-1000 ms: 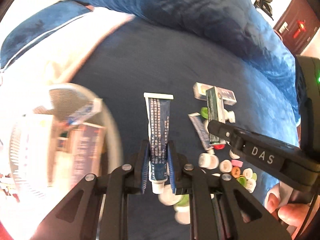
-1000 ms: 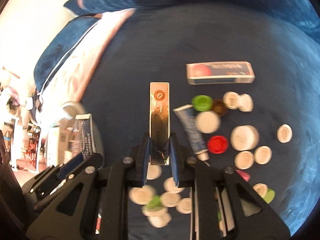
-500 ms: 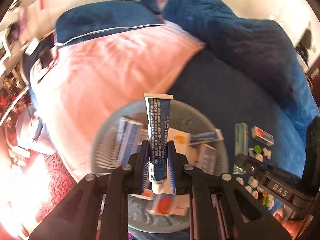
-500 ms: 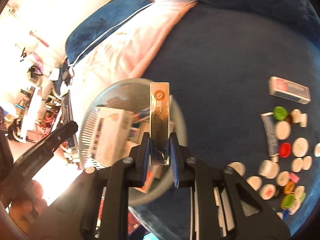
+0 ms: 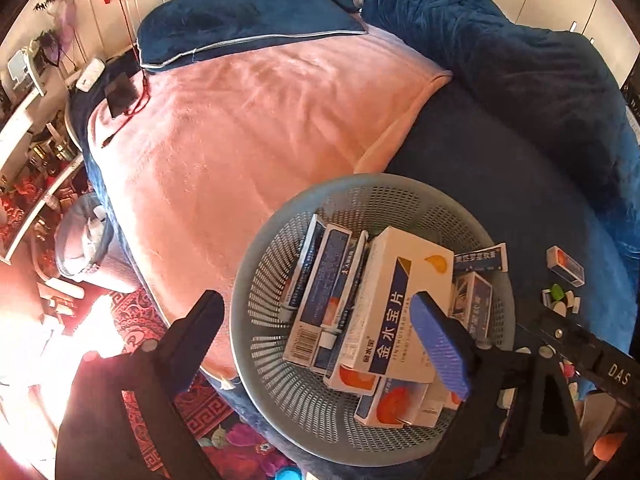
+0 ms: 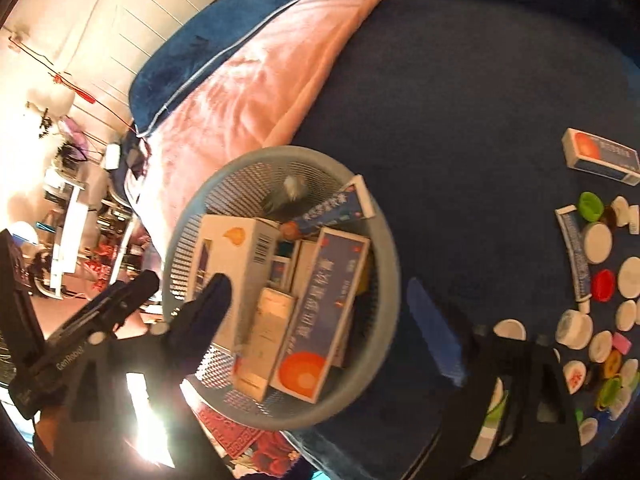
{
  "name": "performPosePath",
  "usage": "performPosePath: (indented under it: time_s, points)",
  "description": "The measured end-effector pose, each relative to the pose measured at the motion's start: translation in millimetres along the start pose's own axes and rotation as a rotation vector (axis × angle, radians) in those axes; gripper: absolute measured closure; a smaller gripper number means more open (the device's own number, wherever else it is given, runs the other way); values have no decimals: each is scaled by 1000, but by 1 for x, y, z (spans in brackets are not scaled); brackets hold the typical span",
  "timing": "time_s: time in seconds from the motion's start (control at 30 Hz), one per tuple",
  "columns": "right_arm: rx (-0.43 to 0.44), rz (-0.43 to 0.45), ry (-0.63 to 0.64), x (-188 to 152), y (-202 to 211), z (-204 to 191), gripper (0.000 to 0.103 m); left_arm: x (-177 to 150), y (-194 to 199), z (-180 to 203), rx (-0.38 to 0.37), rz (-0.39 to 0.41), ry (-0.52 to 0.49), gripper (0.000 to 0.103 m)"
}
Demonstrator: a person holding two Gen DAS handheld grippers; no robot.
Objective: Organize objects
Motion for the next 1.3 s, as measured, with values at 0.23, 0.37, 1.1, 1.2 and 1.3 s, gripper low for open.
performPosePath:
  time_s: [0.23, 0.37, 1.1, 1.2, 1.3]
  points:
    - [-55, -25, 58, -5, 1, -2, 7, 0, 6, 0, 46, 17, -42, 7]
    - [-82, -36, 97, -8, 0, -4, 5, 0, 7, 1, 52, 10, -50, 7]
    - [-109, -25, 122, -9, 16, 2, 0, -4, 12, 17, 64, 11, -91, 3]
    - [-114, -26, 120, -10, 19, 4, 0, -5, 12, 19, 61, 10, -93, 3]
    - [-123, -30, 121, -11, 20, 7, 0, -7, 13, 23, 58, 9, -96, 3]
Point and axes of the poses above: each gripper's, at about its wrist camera, not at the fingertips, and y roughly against the way its jaws point, z to its right, x to its top, the point moved 7 cm from there along -y, roughly the way its jaws point, and after that the axes turned 12 degrees about z, right-handed, at the moved point
